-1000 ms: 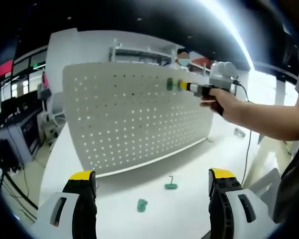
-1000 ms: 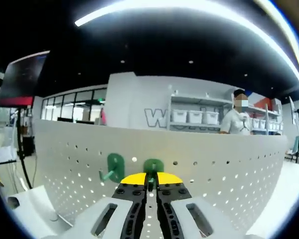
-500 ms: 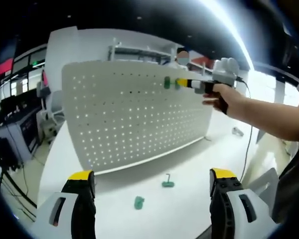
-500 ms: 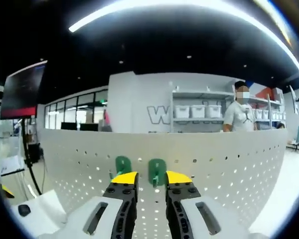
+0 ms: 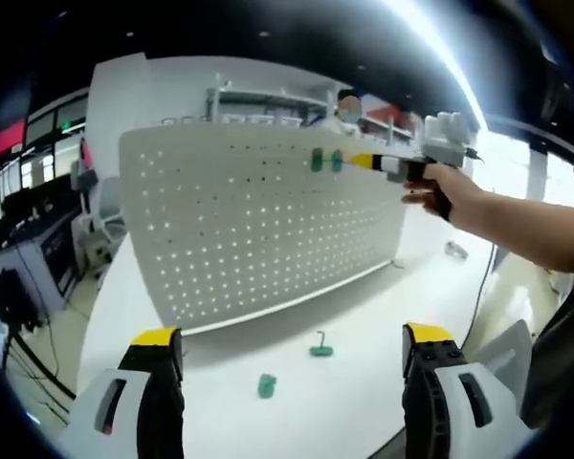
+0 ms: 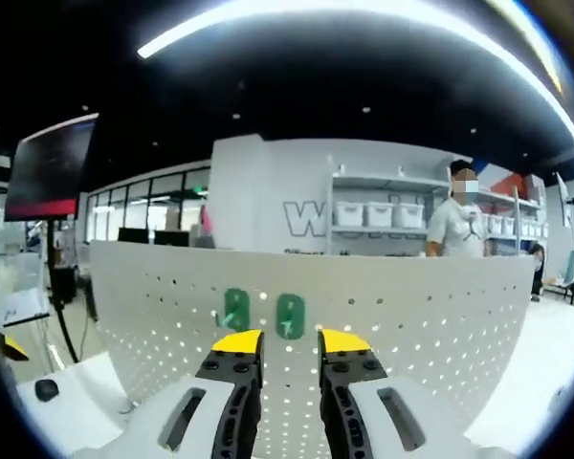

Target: Insert the hook assembly into the mounting plate slot until the hook locks in place.

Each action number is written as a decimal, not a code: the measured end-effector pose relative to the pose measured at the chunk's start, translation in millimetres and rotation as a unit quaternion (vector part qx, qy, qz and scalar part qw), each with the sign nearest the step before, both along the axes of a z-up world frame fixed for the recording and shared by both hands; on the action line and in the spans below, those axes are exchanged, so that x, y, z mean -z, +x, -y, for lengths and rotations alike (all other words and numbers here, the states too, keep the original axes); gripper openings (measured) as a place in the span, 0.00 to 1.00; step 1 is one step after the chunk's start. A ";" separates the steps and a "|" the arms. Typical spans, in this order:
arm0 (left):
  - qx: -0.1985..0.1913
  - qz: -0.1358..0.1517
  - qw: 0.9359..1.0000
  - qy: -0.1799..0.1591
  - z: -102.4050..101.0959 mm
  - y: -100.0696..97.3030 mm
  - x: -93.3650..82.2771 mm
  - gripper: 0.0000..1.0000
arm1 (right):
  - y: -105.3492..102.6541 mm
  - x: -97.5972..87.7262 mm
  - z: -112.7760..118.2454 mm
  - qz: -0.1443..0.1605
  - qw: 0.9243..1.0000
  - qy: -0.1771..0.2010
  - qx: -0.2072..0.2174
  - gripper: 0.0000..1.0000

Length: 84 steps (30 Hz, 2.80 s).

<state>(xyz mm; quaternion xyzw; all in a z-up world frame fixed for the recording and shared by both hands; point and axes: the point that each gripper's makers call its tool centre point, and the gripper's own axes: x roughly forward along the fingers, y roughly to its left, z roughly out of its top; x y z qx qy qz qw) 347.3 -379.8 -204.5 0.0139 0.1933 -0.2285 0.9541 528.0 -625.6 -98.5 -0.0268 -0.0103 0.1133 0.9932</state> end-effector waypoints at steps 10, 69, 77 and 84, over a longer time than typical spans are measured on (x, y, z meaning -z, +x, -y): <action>0.006 -0.034 0.999 0.008 2.3 -6.5 13.9 0.98 | -23.5 23.9 26.7 -0.039 0.999 -0.006 -0.007 0.25; 0.028 -0.200 0.979 0.020 3.3 -56.0 104.9 0.98 | -183.8 238.3 -72.3 -0.355 0.876 -0.087 -0.316 0.24; 0.023 -0.209 0.978 0.014 0.1 -55.4 109.8 0.99 | -167.7 254.4 -94.1 -0.381 0.851 -0.108 -0.346 0.23; 0.013 -0.213 0.977 0.011 -5.1 -53.3 113.0 1.00 | -149.9 275.6 -108.5 -0.411 0.828 -0.127 -0.361 0.19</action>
